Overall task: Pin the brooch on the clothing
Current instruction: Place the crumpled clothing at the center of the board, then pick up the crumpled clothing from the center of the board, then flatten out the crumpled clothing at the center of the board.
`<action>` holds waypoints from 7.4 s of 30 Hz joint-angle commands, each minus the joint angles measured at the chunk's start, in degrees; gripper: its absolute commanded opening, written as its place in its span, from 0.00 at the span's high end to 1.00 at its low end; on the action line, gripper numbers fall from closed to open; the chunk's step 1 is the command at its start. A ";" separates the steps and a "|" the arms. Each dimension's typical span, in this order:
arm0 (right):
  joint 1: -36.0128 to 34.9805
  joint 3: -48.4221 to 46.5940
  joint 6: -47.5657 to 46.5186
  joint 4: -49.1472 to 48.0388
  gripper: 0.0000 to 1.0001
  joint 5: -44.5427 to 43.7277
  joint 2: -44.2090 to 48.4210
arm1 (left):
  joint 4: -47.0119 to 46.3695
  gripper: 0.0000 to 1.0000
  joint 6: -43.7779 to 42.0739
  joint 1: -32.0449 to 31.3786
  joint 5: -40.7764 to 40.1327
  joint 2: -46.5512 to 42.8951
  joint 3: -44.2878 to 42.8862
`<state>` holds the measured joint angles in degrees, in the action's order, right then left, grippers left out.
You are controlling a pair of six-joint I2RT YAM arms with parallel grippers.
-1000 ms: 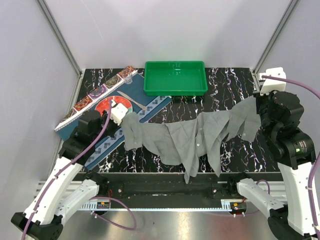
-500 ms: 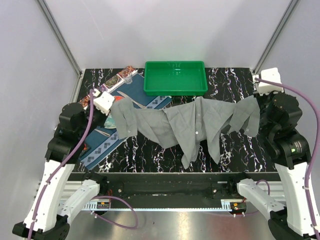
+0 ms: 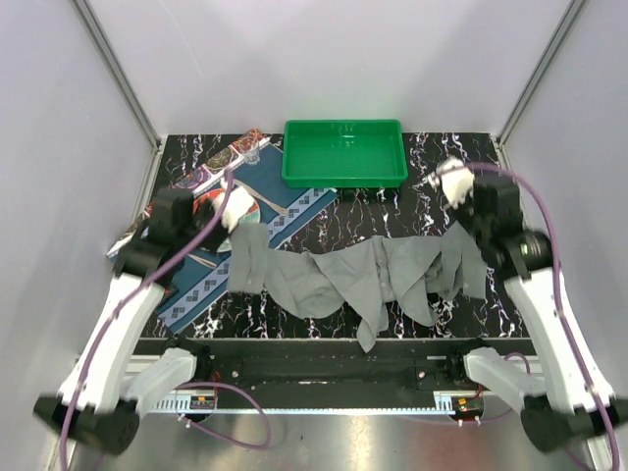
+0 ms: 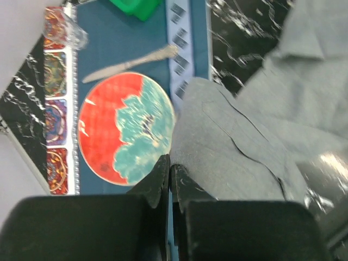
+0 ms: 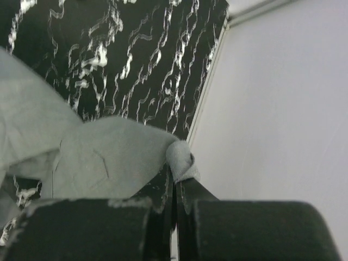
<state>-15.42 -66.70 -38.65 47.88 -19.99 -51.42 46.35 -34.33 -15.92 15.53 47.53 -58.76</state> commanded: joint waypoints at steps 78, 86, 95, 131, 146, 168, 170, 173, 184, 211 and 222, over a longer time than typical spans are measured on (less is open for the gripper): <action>15.95 -46.77 0.69 15.76 0.10 48.47 -76.10 | -9.96 0.21 11.56 0.90 16.64 59.95 -27.19; 15.77 -47.48 -0.01 15.58 0.17 47.50 -81.30 | -10.31 0.18 12.26 -0.16 13.66 64.09 -28.16; 15.77 -41.50 -1.42 14.70 0.35 48.55 -79.54 | -9.00 0.21 11.21 -2.27 13.83 67.07 -28.07; 15.77 -50.00 9.29 2.83 1.00 41.52 -35.52 | -11.54 1.00 11.48 -5.61 5.75 28.42 -34.91; 15.77 -75.94 14.57 11.18 1.00 45.12 -19.60 | -13.48 1.00 14.27 -12.99 9.26 7.41 -44.24; 16.30 -52.26 10.36 -13.40 1.00 29.75 -38.74 | -28.40 1.00 22.45 -6.06 1.52 32.96 -41.89; 16.30 -49.77 10.44 -17.36 0.93 29.40 -44.10 | -32.62 0.99 22.73 -4.13 2.75 40.25 -41.52; 16.30 -53.17 11.93 -13.89 0.30 26.86 -55.08 | -33.43 0.69 20.44 -3.85 2.40 50.18 -43.80; 19.46 -59.18 6.94 6.69 0.07 33.95 -58.46 | -18.67 0.16 15.97 1.50 6.94 44.69 -35.04; 19.46 -18.91 5.43 20.59 0.05 45.48 -33.13 | 0.24 0.21 28.15 9.77 11.81 32.18 3.12; 19.46 -19.88 4.20 20.77 0.05 43.72 -32.87 | -9.69 0.27 40.83 11.88 10.39 34.38 9.80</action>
<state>4.23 -84.01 -33.39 68.84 24.82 -85.86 41.45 0.54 -3.51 23.24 80.49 -50.63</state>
